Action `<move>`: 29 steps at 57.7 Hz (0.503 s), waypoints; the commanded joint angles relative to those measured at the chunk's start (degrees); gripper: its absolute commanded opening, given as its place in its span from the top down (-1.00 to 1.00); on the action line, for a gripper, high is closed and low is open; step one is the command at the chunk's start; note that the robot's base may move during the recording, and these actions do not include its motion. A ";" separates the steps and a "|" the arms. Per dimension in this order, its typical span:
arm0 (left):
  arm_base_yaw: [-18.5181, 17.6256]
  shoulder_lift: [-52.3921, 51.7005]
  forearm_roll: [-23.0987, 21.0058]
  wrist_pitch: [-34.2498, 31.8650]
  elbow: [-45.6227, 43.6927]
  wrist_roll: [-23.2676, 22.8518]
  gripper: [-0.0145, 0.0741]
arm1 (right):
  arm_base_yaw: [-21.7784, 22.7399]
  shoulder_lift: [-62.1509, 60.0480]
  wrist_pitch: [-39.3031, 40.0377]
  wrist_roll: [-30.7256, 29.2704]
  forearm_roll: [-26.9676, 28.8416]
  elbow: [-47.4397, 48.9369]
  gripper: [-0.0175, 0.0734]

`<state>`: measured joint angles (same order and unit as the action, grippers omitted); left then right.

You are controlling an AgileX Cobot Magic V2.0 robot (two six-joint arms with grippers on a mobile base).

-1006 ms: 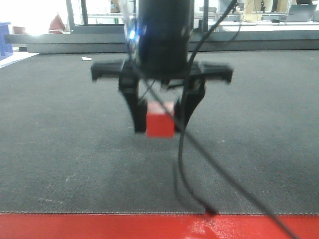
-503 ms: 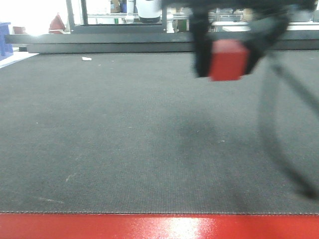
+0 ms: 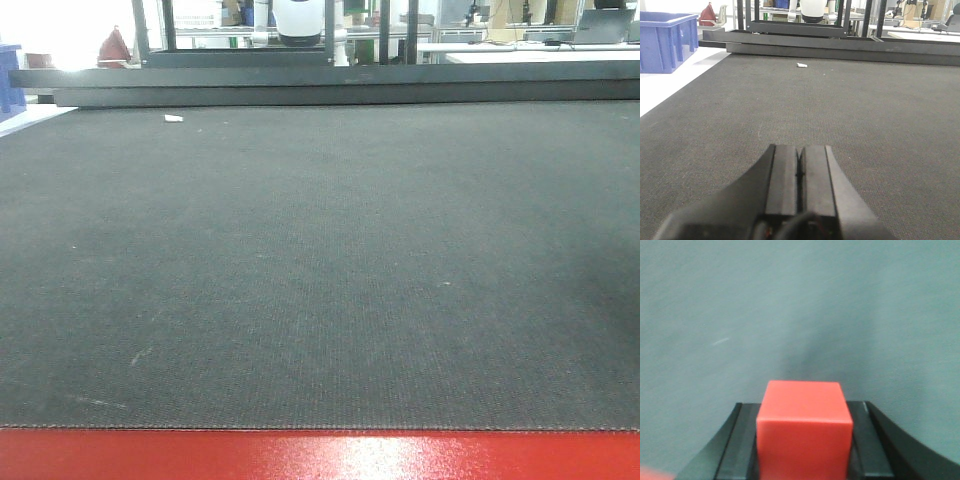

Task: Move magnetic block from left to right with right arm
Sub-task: 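Lift the red cube with the right gripper and raise it, then drive the base to the other table holding the cube in the right gripper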

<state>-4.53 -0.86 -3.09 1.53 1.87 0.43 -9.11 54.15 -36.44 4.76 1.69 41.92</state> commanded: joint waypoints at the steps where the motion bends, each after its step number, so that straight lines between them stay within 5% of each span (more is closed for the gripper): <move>1: -0.25 -0.58 -0.15 -4.56 0.51 -0.43 0.96 | 4.90 -5.94 10.22 -3.00 0.46 -2.75 -0.07; 16: -0.25 -0.58 -0.15 -4.56 0.51 -0.43 0.96 | 9.08 -18.13 25.65 -3.00 0.33 -13.01 -0.07; 29: -0.25 -0.58 -0.15 -4.56 0.51 -0.43 0.96 | 9.08 -28.50 26.87 -3.00 -0.82 -16.32 -0.07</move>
<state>-4.53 -0.86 -3.09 1.53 1.87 0.43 -0.38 28.64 -15.55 2.51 2.03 24.80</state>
